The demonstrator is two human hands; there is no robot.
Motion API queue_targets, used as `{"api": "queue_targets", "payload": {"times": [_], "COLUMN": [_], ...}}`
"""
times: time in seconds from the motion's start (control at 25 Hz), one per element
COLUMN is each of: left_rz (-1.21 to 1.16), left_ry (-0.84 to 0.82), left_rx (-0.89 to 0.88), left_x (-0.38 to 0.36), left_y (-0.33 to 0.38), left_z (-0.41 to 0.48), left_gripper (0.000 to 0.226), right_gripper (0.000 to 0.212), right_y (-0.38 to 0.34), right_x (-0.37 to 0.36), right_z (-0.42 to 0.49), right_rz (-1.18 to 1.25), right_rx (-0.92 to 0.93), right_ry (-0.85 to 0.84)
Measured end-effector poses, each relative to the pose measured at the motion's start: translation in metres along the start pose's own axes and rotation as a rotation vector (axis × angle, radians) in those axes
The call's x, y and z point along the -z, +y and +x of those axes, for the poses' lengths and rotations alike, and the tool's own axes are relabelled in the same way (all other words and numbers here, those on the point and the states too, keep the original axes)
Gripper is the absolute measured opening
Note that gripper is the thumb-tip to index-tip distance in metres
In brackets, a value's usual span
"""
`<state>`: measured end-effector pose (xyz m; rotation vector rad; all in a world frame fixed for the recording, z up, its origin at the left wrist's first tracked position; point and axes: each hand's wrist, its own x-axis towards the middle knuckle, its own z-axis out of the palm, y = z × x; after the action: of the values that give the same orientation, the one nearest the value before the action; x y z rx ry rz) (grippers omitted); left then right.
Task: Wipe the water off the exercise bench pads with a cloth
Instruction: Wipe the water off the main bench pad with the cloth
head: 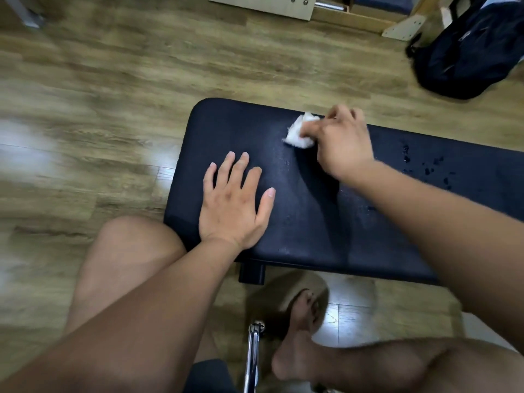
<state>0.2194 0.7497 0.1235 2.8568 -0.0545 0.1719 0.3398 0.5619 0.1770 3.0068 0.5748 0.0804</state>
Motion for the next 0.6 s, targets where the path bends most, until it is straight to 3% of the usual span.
{"api": "queue_targets", "payload": {"times": [0.16,0.24,0.36,0.52,0.6], "left_rz": [0.014,0.009,-0.002,-0.048,-0.054], "left_ry": [-0.001,-0.001,0.004,0.003,0.008], "left_rx": [0.004,0.008,0.009,0.019,0.025], "left_x": [-0.001,0.0,0.001,0.003,0.002], "left_y": [-0.001,0.0,0.001,0.0,0.0], "left_z": [0.001,0.002,0.001,0.001,0.001], "left_gripper": [0.057,0.057,0.058,0.058,0.058], "right_gripper": [0.032,0.033,0.04,0.035,0.03], "right_y": [0.007,0.003,-0.014,-0.062,-0.08], "right_x": [0.0,-0.001,-0.002,-0.006,-0.005], "right_z": [0.058,0.058,0.01,-0.116,-0.172], "right_rz": [0.061,0.045,0.087,0.251,0.313], "right_rx": [-0.201,-0.204,-0.102,0.067,0.162], "right_ry": [-0.084,-0.087,-0.05,0.018,-0.028]}}
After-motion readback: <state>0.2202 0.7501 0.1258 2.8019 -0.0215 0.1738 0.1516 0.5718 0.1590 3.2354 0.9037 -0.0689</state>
